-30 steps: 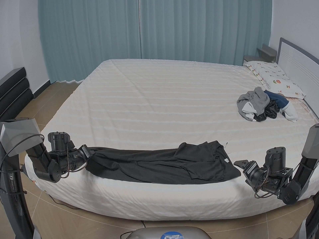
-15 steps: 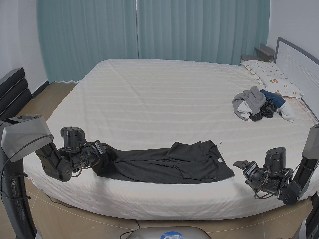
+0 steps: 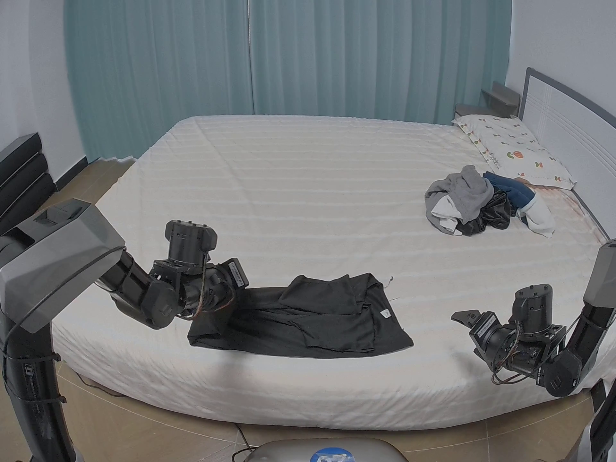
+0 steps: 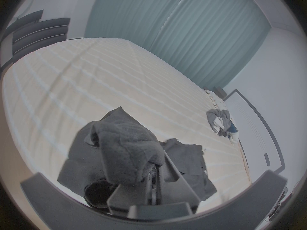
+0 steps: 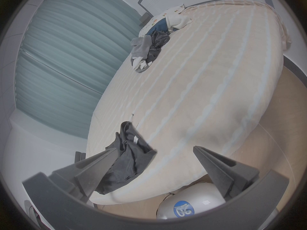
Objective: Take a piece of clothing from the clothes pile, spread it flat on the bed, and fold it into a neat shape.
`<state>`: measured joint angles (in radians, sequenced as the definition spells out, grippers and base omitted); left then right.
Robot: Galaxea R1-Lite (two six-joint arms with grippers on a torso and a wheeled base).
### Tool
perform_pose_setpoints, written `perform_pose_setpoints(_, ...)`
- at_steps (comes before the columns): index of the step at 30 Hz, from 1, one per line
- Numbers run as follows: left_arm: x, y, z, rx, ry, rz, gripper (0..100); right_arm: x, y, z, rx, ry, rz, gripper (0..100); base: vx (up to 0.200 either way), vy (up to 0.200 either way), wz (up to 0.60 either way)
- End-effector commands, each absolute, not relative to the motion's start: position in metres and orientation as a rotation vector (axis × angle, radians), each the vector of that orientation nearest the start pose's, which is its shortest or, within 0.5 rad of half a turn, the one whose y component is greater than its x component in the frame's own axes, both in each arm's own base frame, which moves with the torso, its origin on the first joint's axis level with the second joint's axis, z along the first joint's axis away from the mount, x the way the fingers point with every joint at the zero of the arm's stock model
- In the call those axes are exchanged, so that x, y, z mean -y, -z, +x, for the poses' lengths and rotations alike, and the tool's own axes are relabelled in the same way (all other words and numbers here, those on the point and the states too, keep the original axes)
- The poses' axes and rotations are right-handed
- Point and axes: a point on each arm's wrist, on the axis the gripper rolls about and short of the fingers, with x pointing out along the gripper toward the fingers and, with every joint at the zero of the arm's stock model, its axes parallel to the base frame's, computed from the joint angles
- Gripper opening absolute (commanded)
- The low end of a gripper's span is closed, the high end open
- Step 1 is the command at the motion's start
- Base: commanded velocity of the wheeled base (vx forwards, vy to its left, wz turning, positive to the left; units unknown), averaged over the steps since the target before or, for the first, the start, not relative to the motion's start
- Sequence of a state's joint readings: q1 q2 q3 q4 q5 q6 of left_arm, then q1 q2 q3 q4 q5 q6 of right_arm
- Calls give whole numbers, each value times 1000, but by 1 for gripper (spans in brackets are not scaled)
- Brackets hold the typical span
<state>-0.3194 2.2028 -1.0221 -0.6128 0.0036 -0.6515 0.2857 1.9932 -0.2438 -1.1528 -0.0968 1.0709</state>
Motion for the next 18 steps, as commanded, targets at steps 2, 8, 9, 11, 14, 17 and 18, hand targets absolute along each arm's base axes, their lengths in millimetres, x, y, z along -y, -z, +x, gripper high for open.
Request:
perform_pose_setpoints(2, 156, -65, 380, -641, 177, -519, 0, -69, -30, 241, -624, 147, 920, 100, 0, -200, 0)
perform_pose_setpoints(8, 187, -49, 385, -666, 190, -480, 0, -71, -30, 241, -628, 141, 917, 100, 0, -200, 0)
perform_pose_setpoints(9, 191, -48, 386, -668, 189, -476, 0, -71, -29, 241, -630, 140, 916, 100, 0, -200, 0)
perform_pose_setpoints(11, 192, -47, 386, -670, 192, -475, 0, -71, -29, 241, -630, 140, 916, 100, 0, -200, 0)
perform_pose_setpoints(14, 206, -38, 388, -698, 201, -457, 0, -71, -29, 241, -633, 142, 915, 100, 0, -200, 0)
perform_pose_setpoints(17, 210, -36, 389, -699, 202, -454, 0, -71, -29, 241, -633, 142, 915, 100, 0, -133, 0)
perform_pose_setpoints(18, 214, -30, 392, -693, 189, -447, 0, -71, -28, 241, -633, 142, 915, 100, 0, 0, 0)
